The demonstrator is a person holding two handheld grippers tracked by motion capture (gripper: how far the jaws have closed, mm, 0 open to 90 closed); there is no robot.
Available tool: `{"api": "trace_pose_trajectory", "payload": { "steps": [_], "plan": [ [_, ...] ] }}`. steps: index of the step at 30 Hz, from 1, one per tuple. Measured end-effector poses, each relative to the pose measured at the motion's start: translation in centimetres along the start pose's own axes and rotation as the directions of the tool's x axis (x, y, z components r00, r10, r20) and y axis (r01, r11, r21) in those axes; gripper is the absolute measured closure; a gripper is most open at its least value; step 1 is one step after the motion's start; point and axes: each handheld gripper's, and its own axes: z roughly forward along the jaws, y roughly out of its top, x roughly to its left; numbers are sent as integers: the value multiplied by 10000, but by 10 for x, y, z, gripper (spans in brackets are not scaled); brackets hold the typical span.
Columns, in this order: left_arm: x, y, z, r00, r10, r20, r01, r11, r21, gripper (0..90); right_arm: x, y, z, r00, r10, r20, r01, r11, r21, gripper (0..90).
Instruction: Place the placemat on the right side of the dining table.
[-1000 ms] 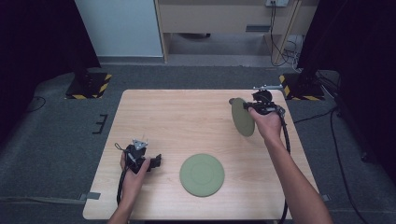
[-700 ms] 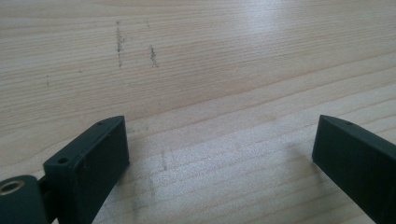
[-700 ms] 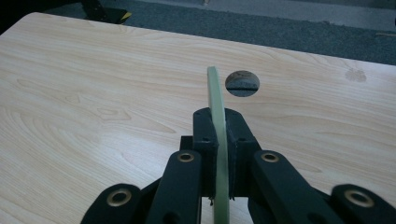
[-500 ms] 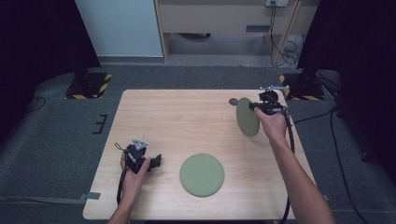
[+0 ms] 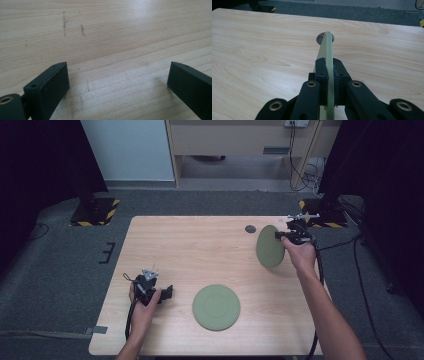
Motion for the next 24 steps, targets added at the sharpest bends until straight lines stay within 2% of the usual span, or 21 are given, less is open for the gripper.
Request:
{"api": "trace_pose_trajectory", "payload": {
  "steps": [12, 24],
  "plan": [
    [-1, 0, 0, 9999, 109, -56, -108, 9999, 67, 31, -18, -10, -2, 9997, 219, 116, -220, 9997, 112, 854],
    [-1, 0, 0, 9999, 119, -70, -119, 9999, 59, 32, -31, -16, -3, 9998, 179, 115, -182, 9994, 297, 853]
  ]
}}
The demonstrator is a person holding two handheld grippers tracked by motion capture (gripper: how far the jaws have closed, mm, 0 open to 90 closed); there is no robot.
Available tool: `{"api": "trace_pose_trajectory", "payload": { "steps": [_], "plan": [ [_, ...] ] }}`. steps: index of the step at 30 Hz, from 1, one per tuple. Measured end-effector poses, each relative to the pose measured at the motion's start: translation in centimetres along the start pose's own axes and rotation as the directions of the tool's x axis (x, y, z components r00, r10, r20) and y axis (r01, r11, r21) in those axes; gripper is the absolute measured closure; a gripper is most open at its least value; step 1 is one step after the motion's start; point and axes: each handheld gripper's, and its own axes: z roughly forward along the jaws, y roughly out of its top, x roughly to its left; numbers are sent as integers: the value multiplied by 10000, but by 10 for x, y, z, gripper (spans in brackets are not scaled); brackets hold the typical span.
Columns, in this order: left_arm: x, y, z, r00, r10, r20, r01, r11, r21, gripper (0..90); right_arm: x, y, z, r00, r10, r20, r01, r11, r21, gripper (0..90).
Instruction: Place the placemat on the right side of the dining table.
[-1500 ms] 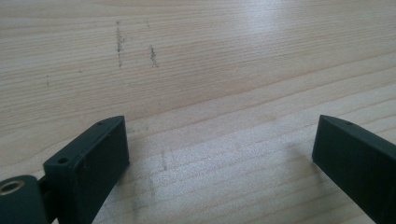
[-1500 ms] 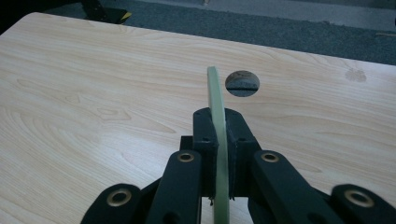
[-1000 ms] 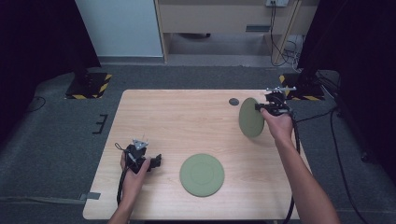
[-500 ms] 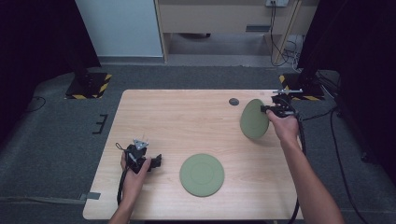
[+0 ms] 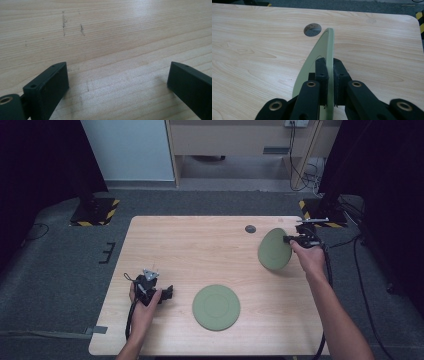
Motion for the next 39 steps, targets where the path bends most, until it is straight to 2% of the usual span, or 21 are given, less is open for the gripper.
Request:
{"api": "trace_pose_trajectory", "payload": {
  "steps": [21, 39],
  "plan": [
    [-1, 0, 0, 10000, 11, -41, -11, 10000, 25, 27, -35, -28, 7, 9988, 482, 119, -486, 9981, 367, 846],
    [-1, 0, 1, 10000, 9, -38, -9, 10000, 23, 25, -52, -46, 16, 9970, 758, 142, -765, 9956, 548, 837]
  ]
}}
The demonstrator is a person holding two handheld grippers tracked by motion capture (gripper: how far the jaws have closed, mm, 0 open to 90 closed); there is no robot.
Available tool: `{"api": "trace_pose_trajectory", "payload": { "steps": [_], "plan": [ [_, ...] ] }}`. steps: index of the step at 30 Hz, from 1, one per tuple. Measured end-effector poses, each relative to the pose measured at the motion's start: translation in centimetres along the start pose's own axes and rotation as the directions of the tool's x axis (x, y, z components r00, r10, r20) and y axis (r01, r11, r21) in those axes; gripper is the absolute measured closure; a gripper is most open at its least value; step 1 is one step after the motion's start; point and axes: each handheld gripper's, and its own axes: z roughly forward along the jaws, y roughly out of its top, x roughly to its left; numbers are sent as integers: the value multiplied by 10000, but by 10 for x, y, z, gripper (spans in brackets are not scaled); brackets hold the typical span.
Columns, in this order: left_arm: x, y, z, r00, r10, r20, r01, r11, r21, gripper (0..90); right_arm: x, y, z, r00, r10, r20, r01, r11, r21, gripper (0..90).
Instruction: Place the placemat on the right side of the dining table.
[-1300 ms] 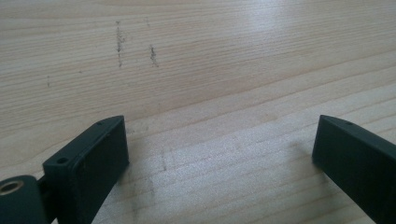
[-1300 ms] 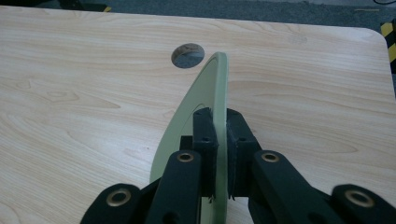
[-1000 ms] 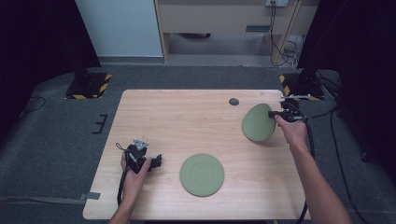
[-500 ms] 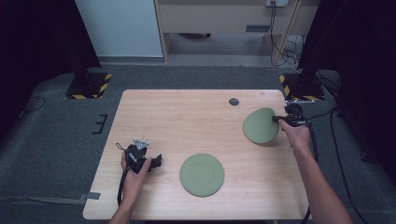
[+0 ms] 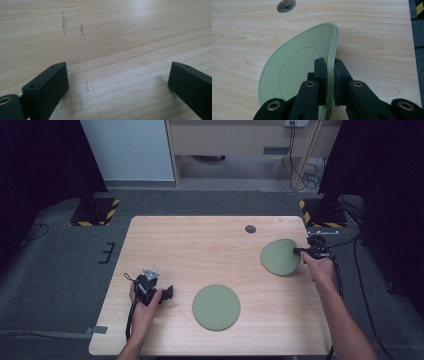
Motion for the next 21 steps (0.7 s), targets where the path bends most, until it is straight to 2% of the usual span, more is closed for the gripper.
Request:
{"api": "trace_pose_trajectory", "payload": {
  "steps": [10, 21],
  "plan": [
    [0, 0, 0, 10000, -7, -18, 7, 10000, -5, 24, -14, -10, 6, 9991, 417, -4, -416, 9990, 130, 831],
    [0, 0, 0, 10000, -6, -16, 6, 10000, -4, 22, -26, -12, 11, 9978, 497, 437, -504, 9986, 150, 814]
  ]
}}
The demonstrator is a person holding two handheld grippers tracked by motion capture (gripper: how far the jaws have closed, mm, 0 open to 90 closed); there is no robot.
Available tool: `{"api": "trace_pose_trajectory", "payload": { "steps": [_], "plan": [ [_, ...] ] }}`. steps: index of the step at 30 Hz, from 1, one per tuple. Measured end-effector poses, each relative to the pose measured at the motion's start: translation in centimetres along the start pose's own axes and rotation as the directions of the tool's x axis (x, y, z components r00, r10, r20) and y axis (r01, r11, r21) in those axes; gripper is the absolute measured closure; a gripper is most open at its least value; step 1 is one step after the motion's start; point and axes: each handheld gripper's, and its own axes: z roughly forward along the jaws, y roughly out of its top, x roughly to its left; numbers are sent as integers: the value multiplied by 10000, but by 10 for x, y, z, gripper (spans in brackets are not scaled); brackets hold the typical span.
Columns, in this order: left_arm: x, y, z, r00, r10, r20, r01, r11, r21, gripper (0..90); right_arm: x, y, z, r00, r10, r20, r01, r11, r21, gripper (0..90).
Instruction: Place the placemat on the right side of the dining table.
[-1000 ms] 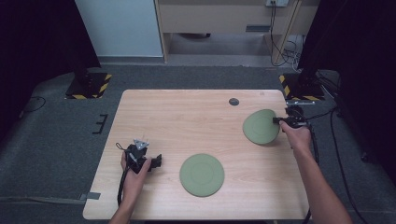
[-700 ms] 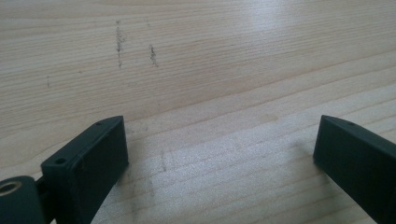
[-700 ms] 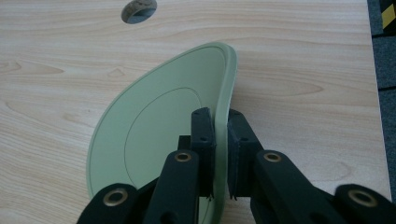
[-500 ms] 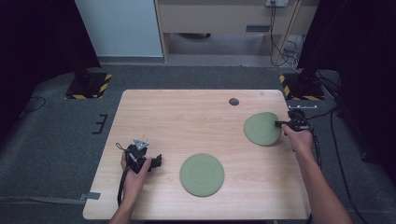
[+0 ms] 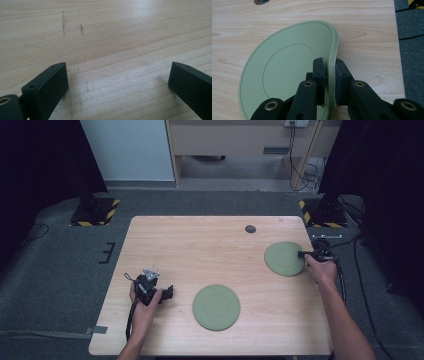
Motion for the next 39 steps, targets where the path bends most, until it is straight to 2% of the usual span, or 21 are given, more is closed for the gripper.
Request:
{"api": "trace_pose_trajectory", "payload": {
  "steps": [8, 18, 21, 26, 39],
  "plan": [
    [0, 0, 0, 10000, -8, 10, 8, 10000, 8, 21, -7, 1, 6, 9995, 282, 137, -279, 9994, -188, 801],
    [0, 0, 1, 10000, 23, 13, -23, 10000, 22, 18, -15, -1, 13, 9982, 599, 19, -598, 9979, -240, 785],
    [0, 0, 0, 10000, 24, 12, -24, 10000, 22, 18, -15, 0, 12, 9987, 513, -62, -515, 9982, -302, 798],
    [0, 0, 0, 10000, 22, 14, -22, 10000, 18, 19, -17, 2, 9, 9983, 560, 160, -553, 9976, -412, 797],
    [-1, 0, 0, 10000, 48, 29, -48, 10000, 7, 23, -22, -4, 13, 9966, 743, 346, -729, 9965, -412, 712]
  ]
}}
